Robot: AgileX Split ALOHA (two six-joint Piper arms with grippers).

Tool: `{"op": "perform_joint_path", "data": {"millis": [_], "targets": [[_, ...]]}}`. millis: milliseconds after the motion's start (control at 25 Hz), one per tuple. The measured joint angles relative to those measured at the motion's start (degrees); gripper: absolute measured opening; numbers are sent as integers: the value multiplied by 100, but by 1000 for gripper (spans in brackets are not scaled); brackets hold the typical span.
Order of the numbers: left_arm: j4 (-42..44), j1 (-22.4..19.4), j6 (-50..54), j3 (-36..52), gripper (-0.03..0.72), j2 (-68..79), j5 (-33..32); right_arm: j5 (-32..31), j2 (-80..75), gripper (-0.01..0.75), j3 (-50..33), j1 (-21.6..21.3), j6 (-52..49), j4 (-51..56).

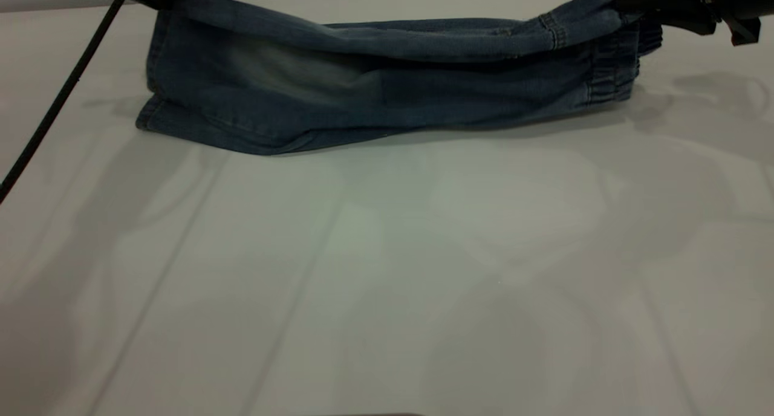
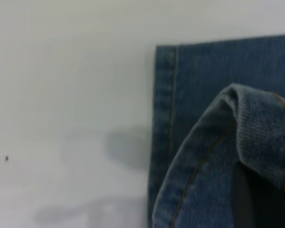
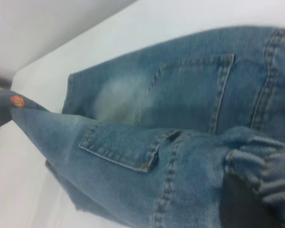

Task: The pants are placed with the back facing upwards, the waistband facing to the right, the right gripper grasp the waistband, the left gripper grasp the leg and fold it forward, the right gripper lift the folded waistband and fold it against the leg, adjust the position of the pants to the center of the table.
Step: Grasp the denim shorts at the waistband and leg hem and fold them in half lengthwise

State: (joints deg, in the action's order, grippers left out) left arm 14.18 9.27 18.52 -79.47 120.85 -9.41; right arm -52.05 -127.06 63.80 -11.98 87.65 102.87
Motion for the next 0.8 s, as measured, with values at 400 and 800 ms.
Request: {"op": "perform_joint_path", "data": {"millis": [400,800], "targets": [[0,0,0,-44,42,472,434,161,-417,139,539,0,0,-6],[783,0,-28,-471,329,501,831,231,-417,645,934,-13,-179,-13]]}}
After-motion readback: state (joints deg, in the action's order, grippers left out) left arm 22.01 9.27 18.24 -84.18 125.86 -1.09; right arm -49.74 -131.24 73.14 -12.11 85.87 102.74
